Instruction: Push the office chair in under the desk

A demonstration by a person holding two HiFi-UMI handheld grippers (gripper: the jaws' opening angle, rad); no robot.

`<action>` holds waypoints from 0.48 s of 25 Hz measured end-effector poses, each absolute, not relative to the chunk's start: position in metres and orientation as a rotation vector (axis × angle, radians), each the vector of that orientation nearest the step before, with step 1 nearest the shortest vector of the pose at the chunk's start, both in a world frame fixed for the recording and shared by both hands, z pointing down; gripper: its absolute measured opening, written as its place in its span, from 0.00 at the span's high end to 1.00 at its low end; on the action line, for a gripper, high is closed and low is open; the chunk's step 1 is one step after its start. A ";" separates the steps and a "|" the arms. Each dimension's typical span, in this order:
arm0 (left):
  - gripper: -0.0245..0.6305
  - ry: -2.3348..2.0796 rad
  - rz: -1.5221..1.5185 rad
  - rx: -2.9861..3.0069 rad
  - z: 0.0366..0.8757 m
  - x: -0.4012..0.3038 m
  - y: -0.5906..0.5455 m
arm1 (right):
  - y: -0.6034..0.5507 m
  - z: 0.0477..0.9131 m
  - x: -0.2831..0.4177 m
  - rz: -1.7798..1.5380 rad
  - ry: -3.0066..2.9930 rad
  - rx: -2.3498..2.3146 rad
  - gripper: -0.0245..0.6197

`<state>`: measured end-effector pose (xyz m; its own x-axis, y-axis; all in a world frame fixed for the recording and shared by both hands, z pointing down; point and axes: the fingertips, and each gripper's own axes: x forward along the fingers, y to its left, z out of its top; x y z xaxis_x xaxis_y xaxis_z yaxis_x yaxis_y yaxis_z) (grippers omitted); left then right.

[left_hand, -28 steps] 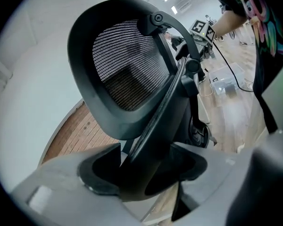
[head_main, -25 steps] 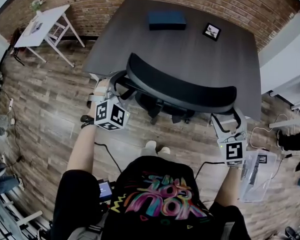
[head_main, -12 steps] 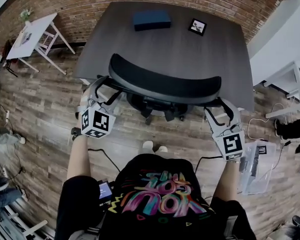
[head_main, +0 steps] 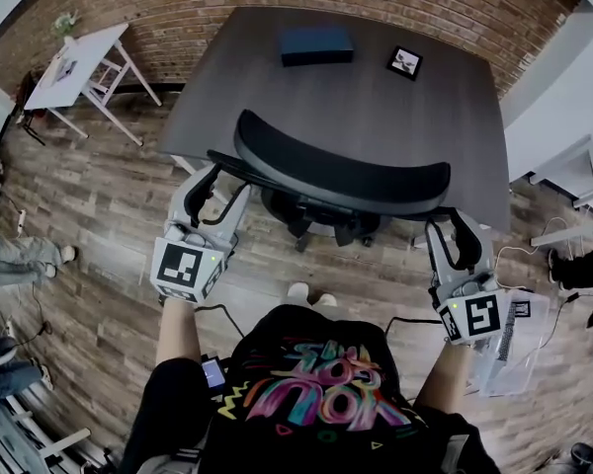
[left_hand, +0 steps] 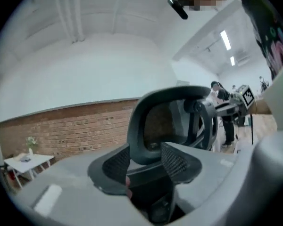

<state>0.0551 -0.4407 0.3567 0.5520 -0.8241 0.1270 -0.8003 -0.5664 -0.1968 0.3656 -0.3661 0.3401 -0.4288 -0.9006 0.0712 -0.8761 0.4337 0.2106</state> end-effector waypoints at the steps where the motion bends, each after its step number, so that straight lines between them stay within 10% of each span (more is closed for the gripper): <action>1: 0.64 1.413 -0.239 -2.685 0.348 0.059 -0.437 | -0.365 0.332 0.366 -0.209 -2.533 1.603 0.73; 12: 0.83 1.348 -0.054 -2.753 0.315 0.111 -0.407 | -0.353 0.304 0.355 -0.243 -2.587 1.715 0.87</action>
<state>0.1114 -0.4070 0.3145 0.6133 -0.7898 -0.0016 -0.7872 -0.6111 -0.0833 0.3552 -0.3526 0.3037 -0.3931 -0.9174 -0.0624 -0.9130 0.3814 0.1450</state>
